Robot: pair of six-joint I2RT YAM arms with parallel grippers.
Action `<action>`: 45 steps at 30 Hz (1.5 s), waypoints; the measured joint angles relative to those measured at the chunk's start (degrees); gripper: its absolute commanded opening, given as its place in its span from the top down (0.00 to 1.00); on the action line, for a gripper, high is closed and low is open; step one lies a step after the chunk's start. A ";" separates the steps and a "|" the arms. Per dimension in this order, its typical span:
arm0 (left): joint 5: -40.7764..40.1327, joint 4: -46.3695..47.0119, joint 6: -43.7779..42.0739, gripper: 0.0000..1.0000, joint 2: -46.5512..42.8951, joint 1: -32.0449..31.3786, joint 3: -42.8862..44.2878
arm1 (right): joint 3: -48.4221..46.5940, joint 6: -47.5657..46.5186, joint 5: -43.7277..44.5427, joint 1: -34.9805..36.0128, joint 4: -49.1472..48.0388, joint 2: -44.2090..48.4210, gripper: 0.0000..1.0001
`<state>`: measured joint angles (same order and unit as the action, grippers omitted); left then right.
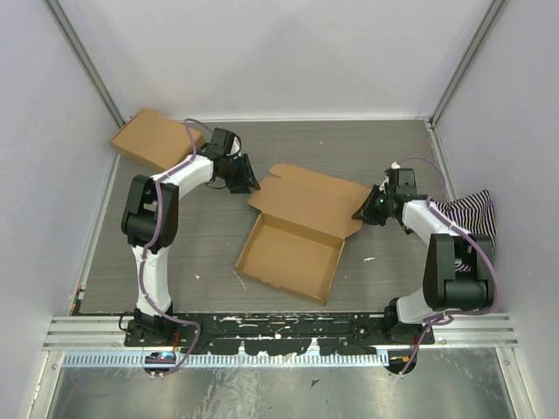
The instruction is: Fold the paper box
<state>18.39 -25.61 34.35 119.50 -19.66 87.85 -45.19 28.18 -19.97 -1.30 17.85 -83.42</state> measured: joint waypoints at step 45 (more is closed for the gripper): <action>-12.92 -4.61 -4.11 0.49 -19.41 -4.63 -7.89 | -16.41 -9.77 22.05 20.22 1.49 -4.59 0.99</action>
<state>5.48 -30.22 30.24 100.09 -24.29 79.96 -61.60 18.41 2.09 18.92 19.33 -88.01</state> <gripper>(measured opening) 0.454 0.064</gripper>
